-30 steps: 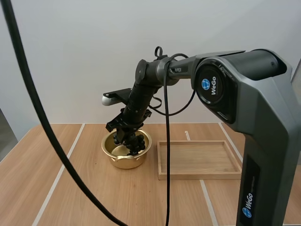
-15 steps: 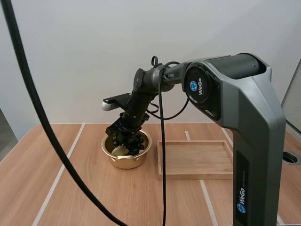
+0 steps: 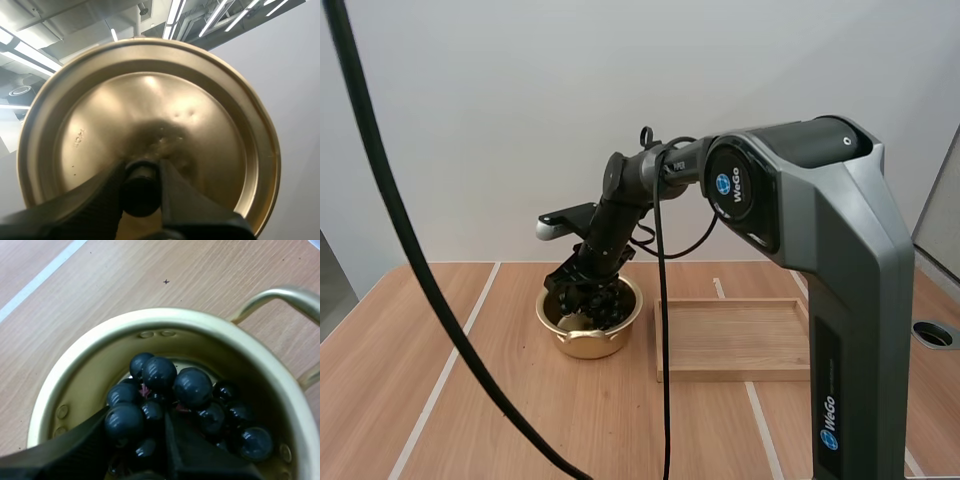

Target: Open the pot, put the grape inside, and close it

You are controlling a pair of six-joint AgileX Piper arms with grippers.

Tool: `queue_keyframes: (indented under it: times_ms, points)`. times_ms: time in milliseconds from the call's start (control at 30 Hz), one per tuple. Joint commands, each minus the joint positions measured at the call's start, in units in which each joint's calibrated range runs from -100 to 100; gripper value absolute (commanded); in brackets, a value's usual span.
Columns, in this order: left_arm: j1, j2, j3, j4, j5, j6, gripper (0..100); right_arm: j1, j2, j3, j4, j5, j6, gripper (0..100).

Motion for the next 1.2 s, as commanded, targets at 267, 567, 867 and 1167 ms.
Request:
queue_keyframes:
  times_ms: [267, 567, 867, 1167]
  points:
    - [-0.13, -0.2, -0.4, 0.0, 0.0, -0.3, 0, 0.0, -0.4, -0.3, 0.2, -0.4, -1.3, 0]
    - [-0.13, -0.2, -0.4, 0.0, 0.0, -0.3, 0, 0.1, -0.4, -0.3, 3.1, 2.5, -2.6, 0]
    - [-0.13, -0.2, -0.4, 0.0, 0.0, -0.3, 0, 0.1, -0.4, -0.3, 3.1, 2.7, -2.9, 0]
    - [-0.13, -0.2, -0.4, 0.0, 0.0, -0.3, 0, 0.1, -0.4, -0.3, 3.1, -1.7, -2.9, 49]
